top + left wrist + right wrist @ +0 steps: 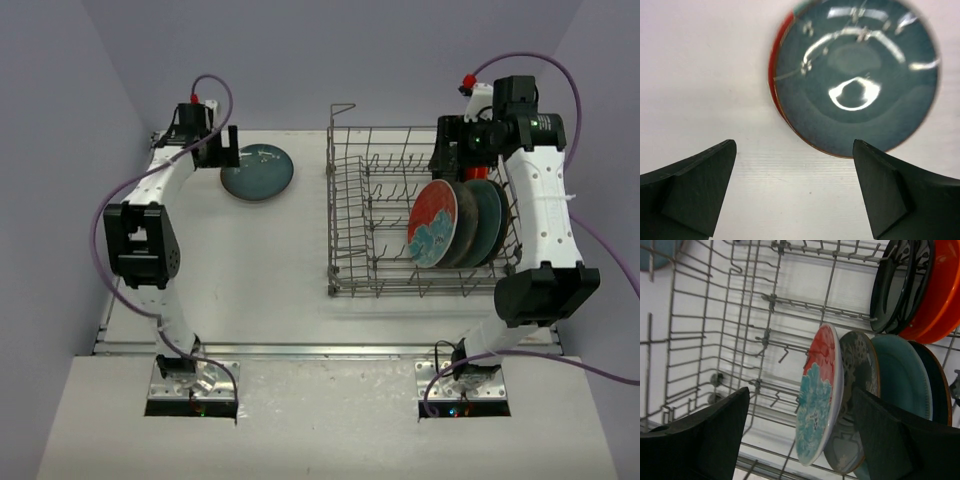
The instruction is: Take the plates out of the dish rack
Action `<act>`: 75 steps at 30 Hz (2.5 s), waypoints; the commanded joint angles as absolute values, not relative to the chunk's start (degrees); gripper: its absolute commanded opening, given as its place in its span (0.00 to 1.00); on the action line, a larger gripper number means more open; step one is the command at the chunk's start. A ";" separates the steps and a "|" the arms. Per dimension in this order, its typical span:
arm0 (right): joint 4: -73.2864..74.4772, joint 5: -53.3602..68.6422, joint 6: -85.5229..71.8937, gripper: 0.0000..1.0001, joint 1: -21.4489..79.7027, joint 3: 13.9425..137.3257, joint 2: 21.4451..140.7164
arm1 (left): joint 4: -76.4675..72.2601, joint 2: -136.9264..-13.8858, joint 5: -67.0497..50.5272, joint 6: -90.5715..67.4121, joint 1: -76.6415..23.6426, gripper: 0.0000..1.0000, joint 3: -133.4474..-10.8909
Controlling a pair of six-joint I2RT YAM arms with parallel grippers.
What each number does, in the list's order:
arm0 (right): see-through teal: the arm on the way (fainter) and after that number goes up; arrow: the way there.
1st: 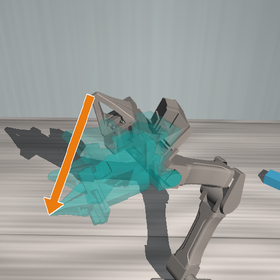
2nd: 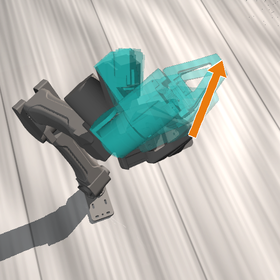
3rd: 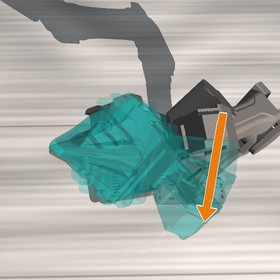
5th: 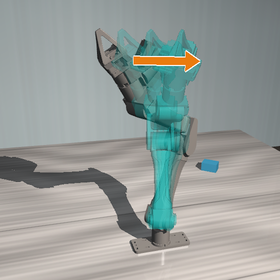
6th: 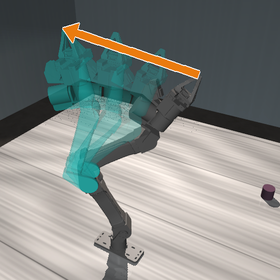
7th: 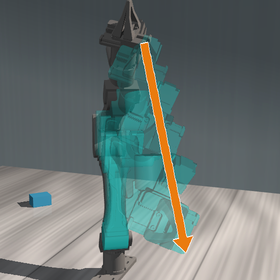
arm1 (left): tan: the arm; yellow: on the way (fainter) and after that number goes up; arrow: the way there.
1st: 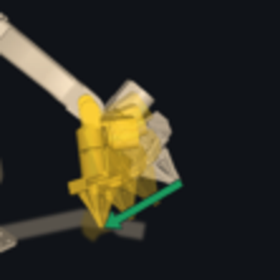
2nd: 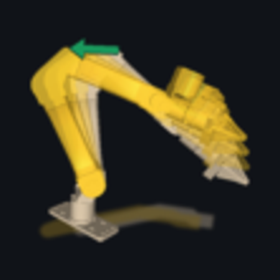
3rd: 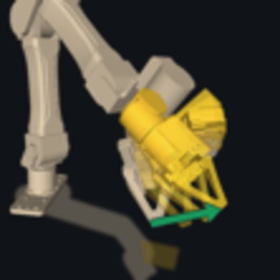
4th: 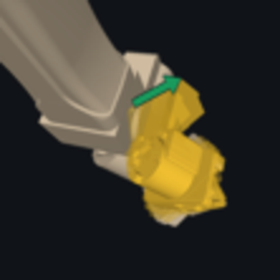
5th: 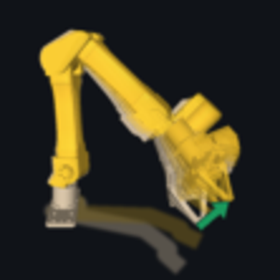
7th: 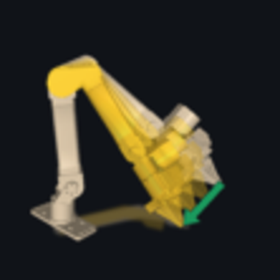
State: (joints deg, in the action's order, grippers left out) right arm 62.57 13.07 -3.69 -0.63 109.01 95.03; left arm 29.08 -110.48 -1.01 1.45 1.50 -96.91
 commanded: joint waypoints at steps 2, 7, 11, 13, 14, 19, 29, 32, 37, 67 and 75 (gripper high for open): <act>62.67 1.37 3.16 0.67 5.77 103.11 90.72 | 19.02 -96.53 -4.60 4.48 -0.18 1.00 -100.08; 64.13 -3.23 0.51 0.58 6.06 99.68 91.82 | 18.57 -92.11 0.50 8.35 -5.68 1.00 -96.38; 64.51 -4.40 -2.72 0.54 6.06 96.63 92.20 | 16.31 -88.36 3.69 10.11 -8.44 1.00 -91.05; 64.39 -5.22 -3.32 0.53 6.06 96.24 92.31 | 15.61 -86.90 4.86 11.36 -9.60 1.00 -89.09; 64.29 -5.85 -3.59 0.53 6.06 96.34 92.46 | 15.03 -86.20 5.54 12.07 -10.31 1.00 -87.93; 63.29 -8.17 -5.53 0.53 5.98 97.55 92.55 | 14.50 -84.82 6.50 13.00 -11.25 1.00 -85.09; 59.32 -7.50 -6.77 0.51 5.98 99.86 89.80 | 14.22 -84.87 6.61 13.54 -11.25 1.00 -84.64; 58.56 -10.44 -6.38 0.51 5.86 97.29 89.94 | 14.15 -85.22 6.53 13.54 -11.25 1.00 -84.84; 58.91 -11.89 -7.49 0.51 3.81 93.19 92.47 | 14.15 -85.50 6.50 13.38 -11.25 1.00 -85.31; 62.58 2.55 -8.00 0.00 1.94 113.81 89.82 | 15.47 -84.55 4.65 10.55 -11.25 1.00 -85.60; 48.49 12.69 -3.66 0.00 1.93 108.82 79.80 | 19.47 -83.87 -23.81 8.81 -10.81 0.98 -90.47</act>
State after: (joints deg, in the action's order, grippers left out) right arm 61.91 1.36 -4.01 1.31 107.89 86.94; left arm 19.39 -86.98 -5.32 10.30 -10.79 -85.90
